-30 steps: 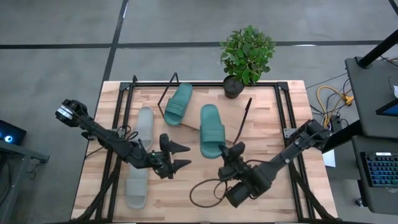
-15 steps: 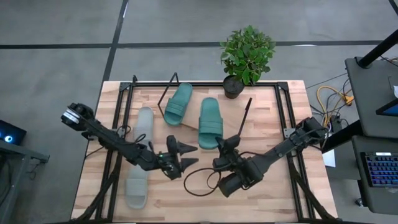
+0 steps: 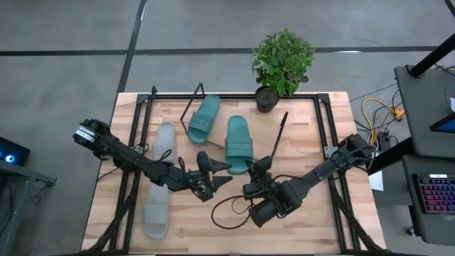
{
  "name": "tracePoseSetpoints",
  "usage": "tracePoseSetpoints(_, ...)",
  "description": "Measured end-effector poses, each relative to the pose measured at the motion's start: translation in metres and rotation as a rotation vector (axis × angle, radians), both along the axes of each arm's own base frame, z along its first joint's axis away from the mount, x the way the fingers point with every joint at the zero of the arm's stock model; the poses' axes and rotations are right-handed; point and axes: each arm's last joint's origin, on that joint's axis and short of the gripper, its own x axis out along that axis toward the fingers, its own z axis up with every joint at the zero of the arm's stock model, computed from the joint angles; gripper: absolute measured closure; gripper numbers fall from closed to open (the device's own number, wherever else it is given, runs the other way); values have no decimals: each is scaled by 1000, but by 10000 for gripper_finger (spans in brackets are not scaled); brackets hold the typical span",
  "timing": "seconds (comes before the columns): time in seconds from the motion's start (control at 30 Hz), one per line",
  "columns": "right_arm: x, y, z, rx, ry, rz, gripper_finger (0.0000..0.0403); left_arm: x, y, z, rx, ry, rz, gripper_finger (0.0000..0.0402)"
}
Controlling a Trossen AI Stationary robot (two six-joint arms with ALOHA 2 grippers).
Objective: Pick and place slides into the shelf
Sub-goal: Put the green slipper on the shelf
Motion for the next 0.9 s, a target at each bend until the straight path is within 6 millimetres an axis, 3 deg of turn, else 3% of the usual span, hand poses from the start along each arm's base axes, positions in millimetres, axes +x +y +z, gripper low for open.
tracePoseSetpoints(0.57,4,3,2,-26,16,32,365,3,6,-3,10,27,10,219)
tracePoseSetpoints(0.7,5,3,2,-29,17,37,365,3,7,-3,10,28,11,265)
tracePoseSetpoints(0.9,4,3,4,-38,14,37,365,3,7,-3,30,28,12,367)
